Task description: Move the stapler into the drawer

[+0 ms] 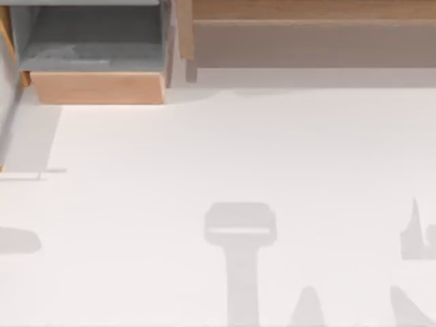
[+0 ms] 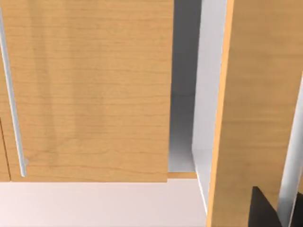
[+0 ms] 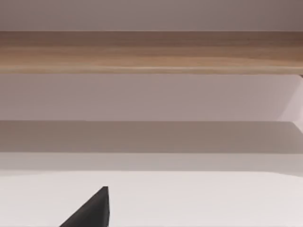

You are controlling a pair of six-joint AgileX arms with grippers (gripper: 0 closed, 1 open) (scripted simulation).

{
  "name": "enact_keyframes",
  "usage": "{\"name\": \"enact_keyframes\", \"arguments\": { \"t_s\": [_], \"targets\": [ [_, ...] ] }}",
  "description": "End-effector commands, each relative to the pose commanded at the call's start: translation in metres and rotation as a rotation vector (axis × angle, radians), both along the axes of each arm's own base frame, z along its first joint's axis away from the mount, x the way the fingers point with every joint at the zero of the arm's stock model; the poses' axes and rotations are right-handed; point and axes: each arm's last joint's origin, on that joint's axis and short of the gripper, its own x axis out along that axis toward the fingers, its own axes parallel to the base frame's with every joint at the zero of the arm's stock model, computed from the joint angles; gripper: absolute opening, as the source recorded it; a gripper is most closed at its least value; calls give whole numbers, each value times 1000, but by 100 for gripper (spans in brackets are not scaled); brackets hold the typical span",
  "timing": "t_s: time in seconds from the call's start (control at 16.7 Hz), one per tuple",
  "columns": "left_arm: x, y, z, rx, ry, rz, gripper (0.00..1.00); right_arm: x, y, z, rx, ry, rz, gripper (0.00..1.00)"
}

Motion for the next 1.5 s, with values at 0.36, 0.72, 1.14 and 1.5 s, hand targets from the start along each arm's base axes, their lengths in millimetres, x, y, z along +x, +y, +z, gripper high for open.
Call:
{"name": "enact_keyframes", "arguments": {
  "t_s": [0.36, 0.72, 1.14, 1.5],
  "targets": [
    [0, 0, -4, -16, 16, 1, 0, 0, 0, 0, 0, 0, 0, 100],
    [48, 1, -3, -14, 13, 0, 0, 0, 0, 0, 0, 0, 0, 100],
    [61, 0, -5, -21, 22, 4, 0, 0, 0, 0, 0, 0, 0, 100],
    [101, 1, -6, -19, 21, 4, 0, 0, 0, 0, 0, 0, 0, 100]
  ]
}}
